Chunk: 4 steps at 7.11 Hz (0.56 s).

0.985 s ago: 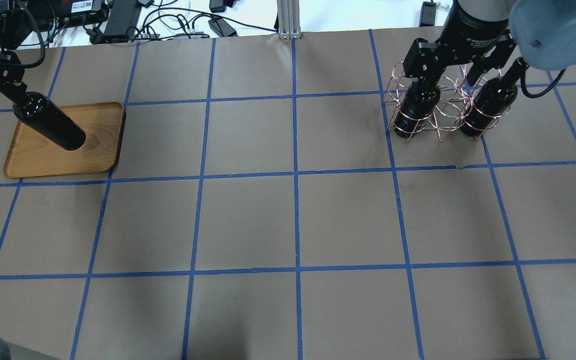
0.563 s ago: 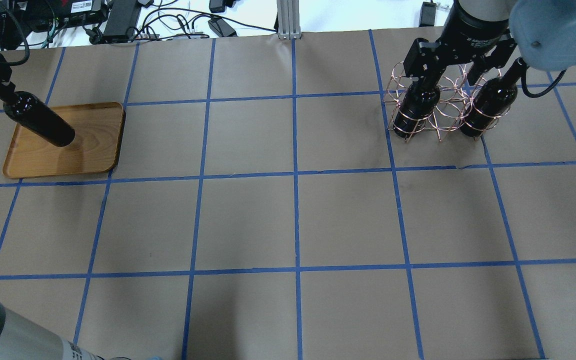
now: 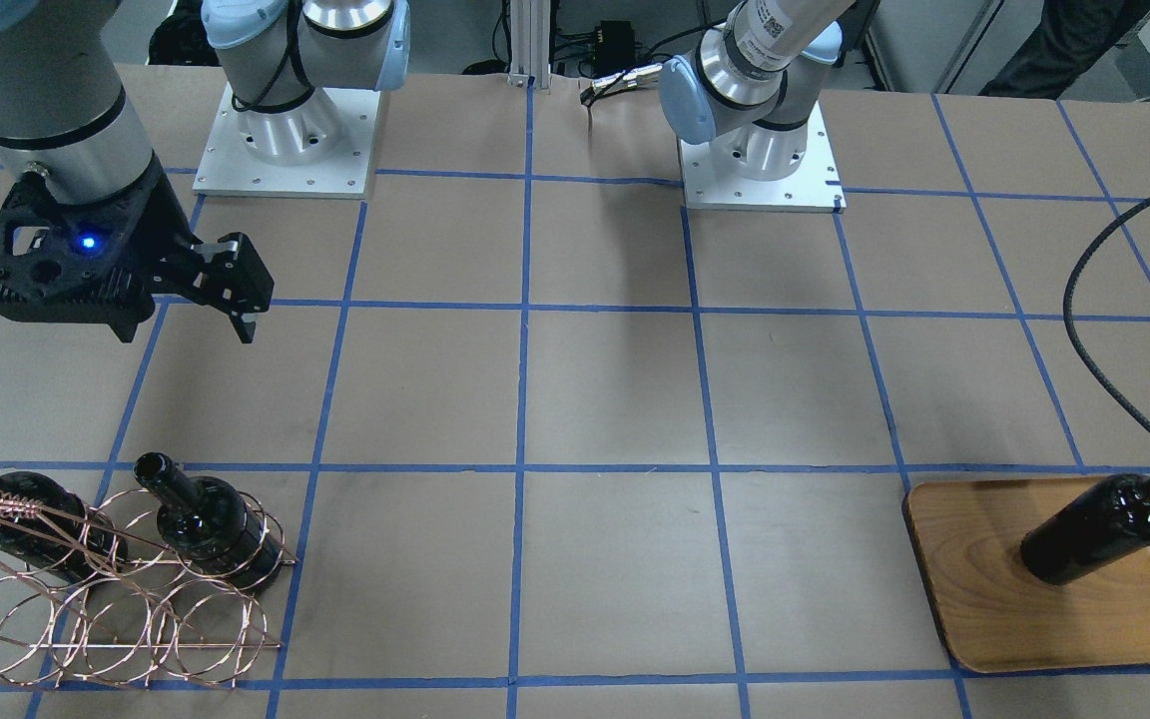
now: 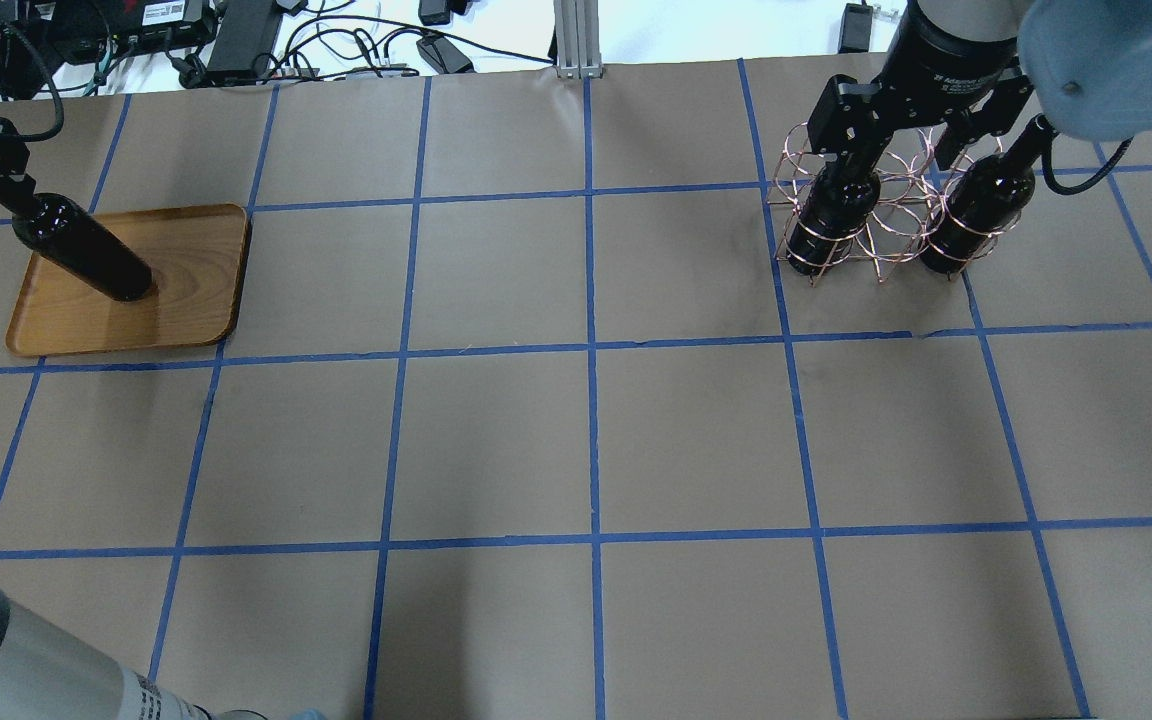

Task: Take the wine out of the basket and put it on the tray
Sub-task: 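Lower the bottle onto the tray and open the left gripper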

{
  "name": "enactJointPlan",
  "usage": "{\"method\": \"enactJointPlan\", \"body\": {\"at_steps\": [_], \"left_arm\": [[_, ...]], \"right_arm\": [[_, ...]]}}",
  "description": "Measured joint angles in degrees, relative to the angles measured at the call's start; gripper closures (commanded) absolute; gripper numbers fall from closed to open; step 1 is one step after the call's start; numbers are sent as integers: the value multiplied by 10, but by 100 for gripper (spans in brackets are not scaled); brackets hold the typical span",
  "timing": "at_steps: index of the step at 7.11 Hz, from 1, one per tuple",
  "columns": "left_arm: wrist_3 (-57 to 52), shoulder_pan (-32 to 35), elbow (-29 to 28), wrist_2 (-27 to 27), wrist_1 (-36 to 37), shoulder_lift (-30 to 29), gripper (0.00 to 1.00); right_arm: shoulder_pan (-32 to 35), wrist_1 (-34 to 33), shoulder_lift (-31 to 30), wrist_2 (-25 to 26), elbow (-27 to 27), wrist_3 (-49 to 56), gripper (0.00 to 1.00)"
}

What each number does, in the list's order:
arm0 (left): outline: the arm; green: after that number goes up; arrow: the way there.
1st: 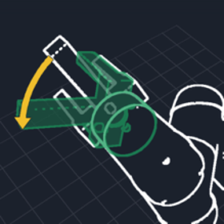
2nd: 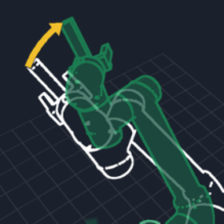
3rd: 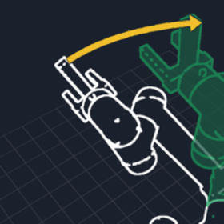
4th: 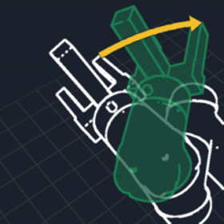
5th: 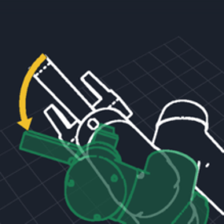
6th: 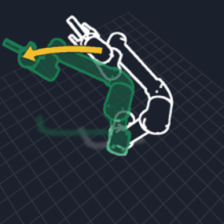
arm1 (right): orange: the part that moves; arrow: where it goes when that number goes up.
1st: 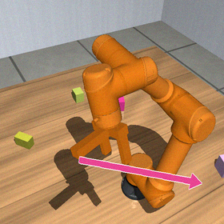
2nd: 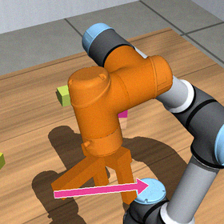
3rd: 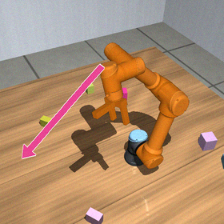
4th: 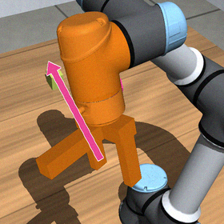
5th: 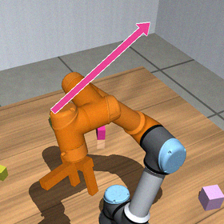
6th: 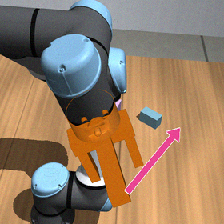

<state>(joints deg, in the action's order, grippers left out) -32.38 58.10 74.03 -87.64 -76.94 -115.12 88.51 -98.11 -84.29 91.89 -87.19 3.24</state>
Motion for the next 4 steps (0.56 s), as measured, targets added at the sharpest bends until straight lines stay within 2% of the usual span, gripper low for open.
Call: {"method": "enactJointPlan", "body": {"at_steps": [1, 2, 4], "left_arm": [[-3, -5, 2, 1, 0, -1, 62], [-4, -7, 3, 1, 0, -2, 38], [-8, -8, 5, 1, 0, -3, 23]], "right_arm": [[0, 1, -1, 0, 0, -2, 0], [0, 3, -1, 0, 0, -4, 0], [0, 3, -2, -1, 0, -3, 0]]}}
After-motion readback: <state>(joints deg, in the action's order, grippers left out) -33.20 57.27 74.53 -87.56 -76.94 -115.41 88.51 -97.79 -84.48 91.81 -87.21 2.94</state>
